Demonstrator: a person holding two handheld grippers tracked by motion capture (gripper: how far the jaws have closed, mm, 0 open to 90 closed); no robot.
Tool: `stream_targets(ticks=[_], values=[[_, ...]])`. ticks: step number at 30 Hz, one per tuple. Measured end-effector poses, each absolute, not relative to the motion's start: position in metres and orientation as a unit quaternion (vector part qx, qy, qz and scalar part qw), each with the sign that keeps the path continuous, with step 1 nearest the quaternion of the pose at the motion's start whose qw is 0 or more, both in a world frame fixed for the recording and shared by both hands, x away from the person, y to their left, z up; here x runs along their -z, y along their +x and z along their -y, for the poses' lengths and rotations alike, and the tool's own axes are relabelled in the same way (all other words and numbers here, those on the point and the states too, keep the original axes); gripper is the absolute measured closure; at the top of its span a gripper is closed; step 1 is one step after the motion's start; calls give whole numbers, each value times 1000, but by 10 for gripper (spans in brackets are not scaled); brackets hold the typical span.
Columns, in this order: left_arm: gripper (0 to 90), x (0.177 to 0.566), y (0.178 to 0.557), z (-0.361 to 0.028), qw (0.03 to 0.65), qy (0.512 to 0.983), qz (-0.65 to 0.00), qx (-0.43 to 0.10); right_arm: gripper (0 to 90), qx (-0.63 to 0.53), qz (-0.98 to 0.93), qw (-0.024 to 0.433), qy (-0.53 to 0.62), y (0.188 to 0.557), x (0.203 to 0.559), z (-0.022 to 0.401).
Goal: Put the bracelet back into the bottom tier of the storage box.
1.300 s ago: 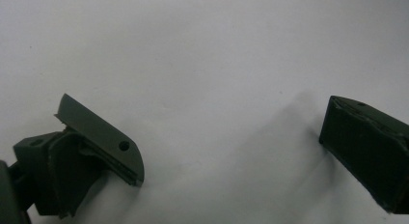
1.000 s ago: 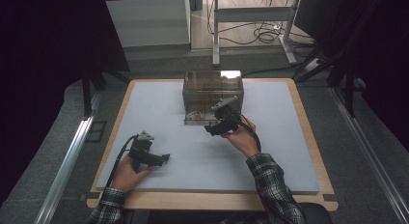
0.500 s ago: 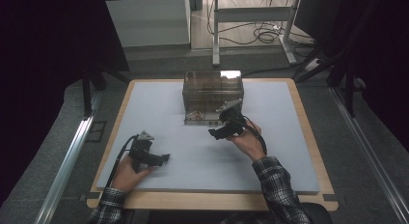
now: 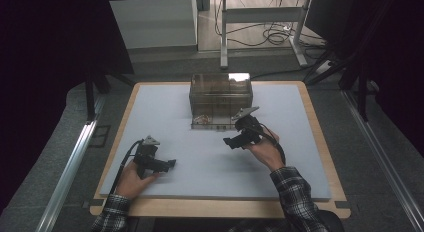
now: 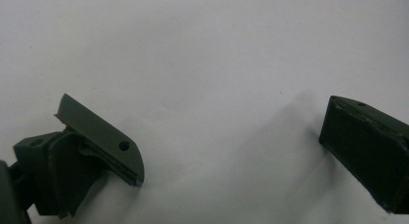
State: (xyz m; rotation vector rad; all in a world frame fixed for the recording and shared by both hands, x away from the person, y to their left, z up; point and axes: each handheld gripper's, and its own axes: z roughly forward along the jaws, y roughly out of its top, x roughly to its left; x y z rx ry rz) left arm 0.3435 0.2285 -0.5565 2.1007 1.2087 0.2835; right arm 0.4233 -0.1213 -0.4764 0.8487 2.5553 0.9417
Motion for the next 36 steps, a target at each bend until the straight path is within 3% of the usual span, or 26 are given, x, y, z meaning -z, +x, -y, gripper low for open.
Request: stream_targets(ticks=[36], values=[[0,556,343,-228,344,808,-465,-109,74,-308,-885,150,314,395,479,177]])
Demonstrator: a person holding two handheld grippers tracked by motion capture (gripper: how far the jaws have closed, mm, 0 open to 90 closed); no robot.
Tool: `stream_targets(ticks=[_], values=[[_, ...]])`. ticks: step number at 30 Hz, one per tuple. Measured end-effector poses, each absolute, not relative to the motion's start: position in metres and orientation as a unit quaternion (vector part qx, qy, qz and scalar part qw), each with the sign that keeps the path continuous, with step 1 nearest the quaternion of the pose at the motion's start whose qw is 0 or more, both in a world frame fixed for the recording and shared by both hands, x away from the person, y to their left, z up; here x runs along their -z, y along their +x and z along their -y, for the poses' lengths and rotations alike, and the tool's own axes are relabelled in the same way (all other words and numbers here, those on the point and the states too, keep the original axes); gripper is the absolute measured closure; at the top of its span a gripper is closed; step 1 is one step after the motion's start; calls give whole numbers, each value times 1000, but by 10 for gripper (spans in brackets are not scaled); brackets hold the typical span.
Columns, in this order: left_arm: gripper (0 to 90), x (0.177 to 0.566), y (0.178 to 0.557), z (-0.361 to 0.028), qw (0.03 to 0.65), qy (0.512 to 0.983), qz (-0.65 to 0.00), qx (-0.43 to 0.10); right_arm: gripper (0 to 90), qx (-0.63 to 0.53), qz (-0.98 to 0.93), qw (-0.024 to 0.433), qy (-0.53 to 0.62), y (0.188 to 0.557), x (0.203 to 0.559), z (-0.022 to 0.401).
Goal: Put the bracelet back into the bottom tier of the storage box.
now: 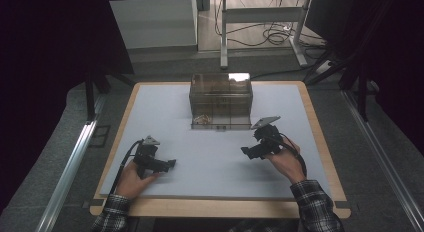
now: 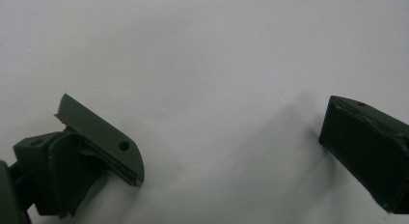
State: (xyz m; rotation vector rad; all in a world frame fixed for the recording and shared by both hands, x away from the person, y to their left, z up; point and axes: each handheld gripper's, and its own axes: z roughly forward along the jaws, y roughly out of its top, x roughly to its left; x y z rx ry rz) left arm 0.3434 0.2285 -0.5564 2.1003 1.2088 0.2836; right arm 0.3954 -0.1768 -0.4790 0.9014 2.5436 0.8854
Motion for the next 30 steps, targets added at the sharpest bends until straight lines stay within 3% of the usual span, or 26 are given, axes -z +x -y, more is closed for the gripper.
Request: stream_targets(ticks=[30], values=[[0,556,343,-228,344,808,-465,-109,59,-298,-881,156,332,371,477,215]])
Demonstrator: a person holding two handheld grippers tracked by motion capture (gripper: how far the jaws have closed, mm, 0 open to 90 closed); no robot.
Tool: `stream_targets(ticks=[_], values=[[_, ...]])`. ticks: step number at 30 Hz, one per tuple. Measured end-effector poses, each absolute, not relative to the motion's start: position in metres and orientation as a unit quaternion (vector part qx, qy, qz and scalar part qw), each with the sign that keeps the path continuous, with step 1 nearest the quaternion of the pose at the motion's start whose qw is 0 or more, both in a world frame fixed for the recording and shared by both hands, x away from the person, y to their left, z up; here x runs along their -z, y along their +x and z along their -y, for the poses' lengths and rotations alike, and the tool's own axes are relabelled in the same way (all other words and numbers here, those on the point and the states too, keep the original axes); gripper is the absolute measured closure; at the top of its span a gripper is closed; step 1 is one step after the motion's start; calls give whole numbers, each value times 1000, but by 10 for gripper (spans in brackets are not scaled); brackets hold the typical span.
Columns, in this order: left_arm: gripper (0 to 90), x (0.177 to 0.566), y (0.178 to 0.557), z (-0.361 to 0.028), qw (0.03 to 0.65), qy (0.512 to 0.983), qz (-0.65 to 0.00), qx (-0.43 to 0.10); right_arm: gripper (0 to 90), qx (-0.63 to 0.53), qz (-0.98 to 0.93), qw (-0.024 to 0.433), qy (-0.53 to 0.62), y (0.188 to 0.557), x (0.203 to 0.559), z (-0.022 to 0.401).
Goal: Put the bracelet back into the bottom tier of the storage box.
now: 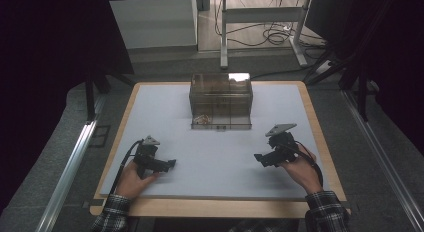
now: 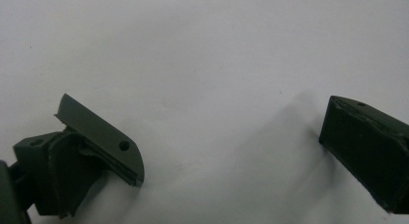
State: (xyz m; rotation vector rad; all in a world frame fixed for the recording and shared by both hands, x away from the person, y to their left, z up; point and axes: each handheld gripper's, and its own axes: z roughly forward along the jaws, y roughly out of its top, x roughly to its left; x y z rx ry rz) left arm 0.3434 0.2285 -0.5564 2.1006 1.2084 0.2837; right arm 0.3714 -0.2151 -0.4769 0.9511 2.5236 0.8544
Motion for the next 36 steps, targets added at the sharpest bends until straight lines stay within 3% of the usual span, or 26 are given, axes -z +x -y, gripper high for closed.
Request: stream_targets(ticks=[21,36], values=[[0,556,343,-228,344,808,-465,-109,38,-285,-882,162,338,356,488,245],[0,556,343,-228,344,808,-465,-109,0,-281,-877,142,364,344,506,271]])
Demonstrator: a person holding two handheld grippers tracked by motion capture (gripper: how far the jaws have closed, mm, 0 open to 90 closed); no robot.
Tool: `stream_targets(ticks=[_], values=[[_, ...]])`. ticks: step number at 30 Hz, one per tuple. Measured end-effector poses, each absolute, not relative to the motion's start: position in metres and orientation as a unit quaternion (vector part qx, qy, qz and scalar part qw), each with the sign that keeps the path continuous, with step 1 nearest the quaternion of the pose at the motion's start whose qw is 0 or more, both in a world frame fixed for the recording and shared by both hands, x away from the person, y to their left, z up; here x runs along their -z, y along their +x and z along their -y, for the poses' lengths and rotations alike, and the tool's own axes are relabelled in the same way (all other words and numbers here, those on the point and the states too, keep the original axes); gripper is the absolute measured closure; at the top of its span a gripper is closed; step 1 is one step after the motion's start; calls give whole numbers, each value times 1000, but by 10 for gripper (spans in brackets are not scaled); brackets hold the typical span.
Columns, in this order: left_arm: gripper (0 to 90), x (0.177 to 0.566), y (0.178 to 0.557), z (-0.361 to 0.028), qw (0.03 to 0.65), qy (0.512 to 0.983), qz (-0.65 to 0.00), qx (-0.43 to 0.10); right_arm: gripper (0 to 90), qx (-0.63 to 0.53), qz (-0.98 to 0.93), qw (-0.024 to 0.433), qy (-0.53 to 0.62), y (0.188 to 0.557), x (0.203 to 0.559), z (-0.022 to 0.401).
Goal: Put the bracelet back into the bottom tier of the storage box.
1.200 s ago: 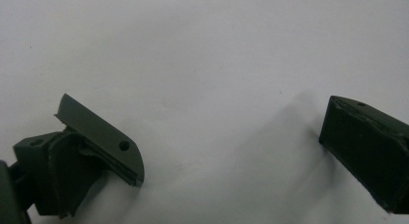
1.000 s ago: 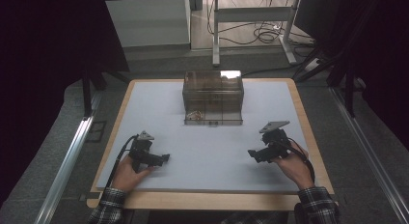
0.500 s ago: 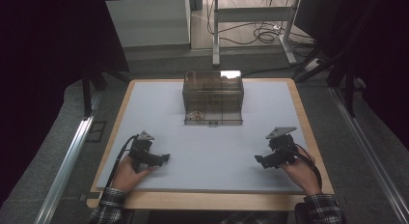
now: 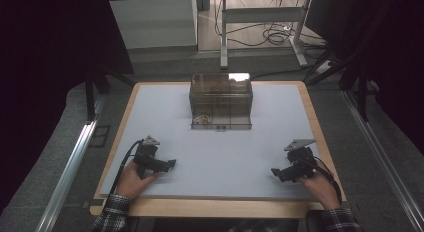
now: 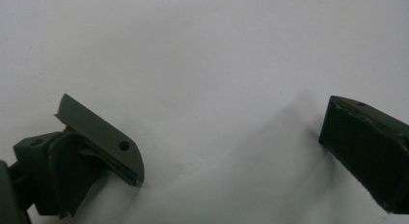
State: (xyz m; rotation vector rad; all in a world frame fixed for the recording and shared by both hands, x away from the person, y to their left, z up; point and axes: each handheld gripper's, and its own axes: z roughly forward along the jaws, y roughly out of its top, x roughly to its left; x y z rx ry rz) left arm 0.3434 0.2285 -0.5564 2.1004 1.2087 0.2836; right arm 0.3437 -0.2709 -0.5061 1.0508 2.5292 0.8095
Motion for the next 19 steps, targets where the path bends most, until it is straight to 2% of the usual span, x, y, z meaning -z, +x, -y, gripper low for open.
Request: stream_targets(ticks=[19], values=[[0,556,344,-229,342,810,-464,-109,0,-280,-877,141,364,336,522,284]])
